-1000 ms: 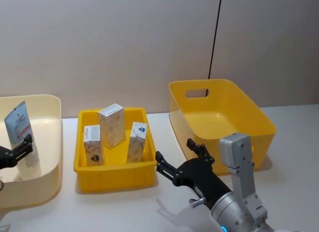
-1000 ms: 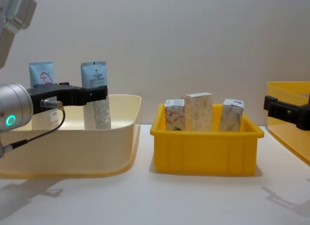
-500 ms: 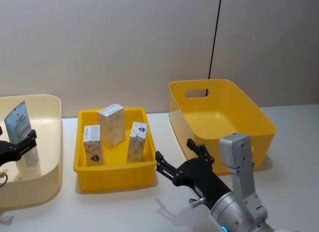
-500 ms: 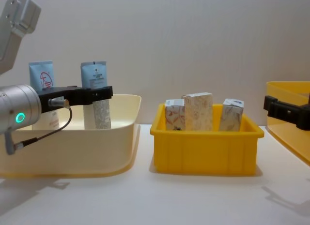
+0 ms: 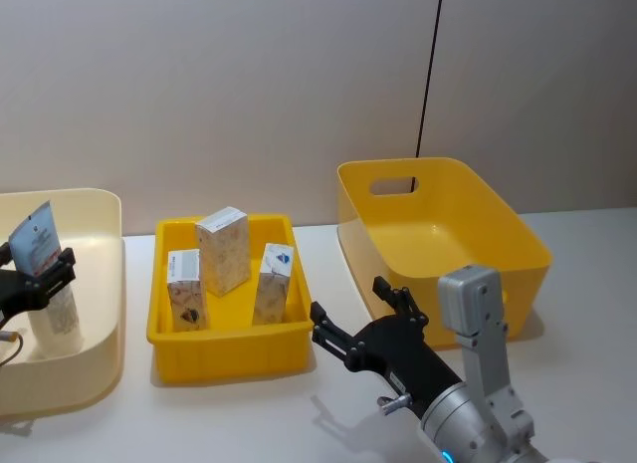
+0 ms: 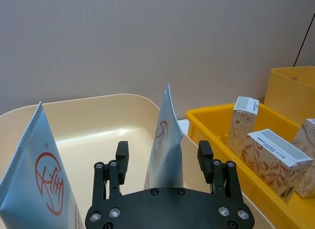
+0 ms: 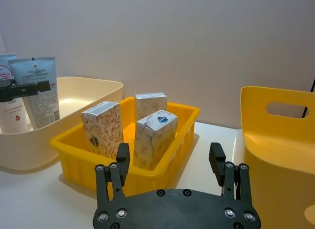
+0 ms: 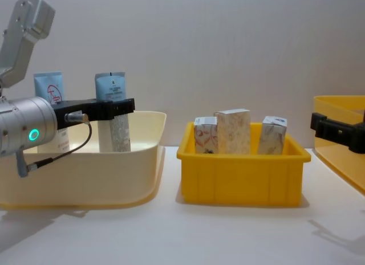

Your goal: Bimanual collaborative sorting of washing and personal care products

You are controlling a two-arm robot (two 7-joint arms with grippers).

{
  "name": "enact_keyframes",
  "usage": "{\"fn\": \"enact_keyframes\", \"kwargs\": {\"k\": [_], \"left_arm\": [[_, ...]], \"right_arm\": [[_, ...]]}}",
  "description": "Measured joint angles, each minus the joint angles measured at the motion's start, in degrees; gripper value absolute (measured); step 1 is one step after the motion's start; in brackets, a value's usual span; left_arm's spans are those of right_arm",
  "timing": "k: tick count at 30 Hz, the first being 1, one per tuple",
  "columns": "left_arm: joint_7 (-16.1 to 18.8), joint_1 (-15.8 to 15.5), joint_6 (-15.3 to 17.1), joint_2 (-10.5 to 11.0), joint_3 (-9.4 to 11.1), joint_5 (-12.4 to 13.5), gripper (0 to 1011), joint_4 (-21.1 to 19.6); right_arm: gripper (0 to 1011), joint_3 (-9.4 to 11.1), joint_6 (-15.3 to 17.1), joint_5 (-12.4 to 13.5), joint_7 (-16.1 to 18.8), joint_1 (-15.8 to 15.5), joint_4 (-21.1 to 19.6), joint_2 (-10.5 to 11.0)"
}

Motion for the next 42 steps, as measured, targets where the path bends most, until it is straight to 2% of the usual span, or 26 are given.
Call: {"fn": "enact_keyframes", "kwargs": {"k": [1, 10, 11, 13, 15, 16, 21, 27, 32, 42], "left_arm": [[-0.01, -0.07, -0.03, -0.06, 0.0, 0.02, 885, 0.11], [-0.15, -0.66, -0.27, -0.44, 0.05, 0.22, 621, 0.94], [-0.16, -0.7, -0.28, -0.45, 0.05, 0.22, 561, 0.99], [-0.18, -0.78, -0.32, -0.51, 0.05, 0.25, 522, 1.12], [-0.2, -0.84, -0.35, -0.57, 0.05, 0.27, 419, 1.22], [-0.2, -0.85, -0.35, -0.58, 0.05, 0.29, 419, 1.24], [-0.36, -0.85, -0.44, -0.6, 0.0, 0.34, 260, 1.25], [-1.42, -0.64, -1.69, -0.48, -0.25, 0.35, 205, 1.12], [-2.91, -0.33, -3.43, -0.21, -0.65, 0.1, 203, 0.73], [-7.56, 0.61, -7.89, 0.91, -2.22, -2.27, 203, -1.3]], "right_arm": [[1001, 0.0, 0.0, 0.0, 0.0, 0.0, 0.0, 0.0], [1001, 0.0, 0.0, 0.0, 0.0, 0.0, 0.0, 0.0], [1001, 0.0, 0.0, 0.0, 0.0, 0.0, 0.0, 0.0], [1001, 0.0, 0.0, 0.0, 0.0, 0.0, 0.0, 0.0], [1001, 0.0, 0.0, 0.0, 0.0, 0.0, 0.0, 0.0], [1001, 0.0, 0.0, 0.0, 0.0, 0.0, 0.0, 0.0], [1001, 0.0, 0.0, 0.0, 0.0, 0.0, 0.0, 0.0], [1001, 0.0, 0.0, 0.0, 0.0, 0.0, 0.0, 0.0], [1001, 0.0, 0.0, 0.0, 0.0, 0.0, 0.0, 0.0], [1001, 0.0, 0.0, 0.0, 0.0, 0.0, 0.0, 0.0]]}}
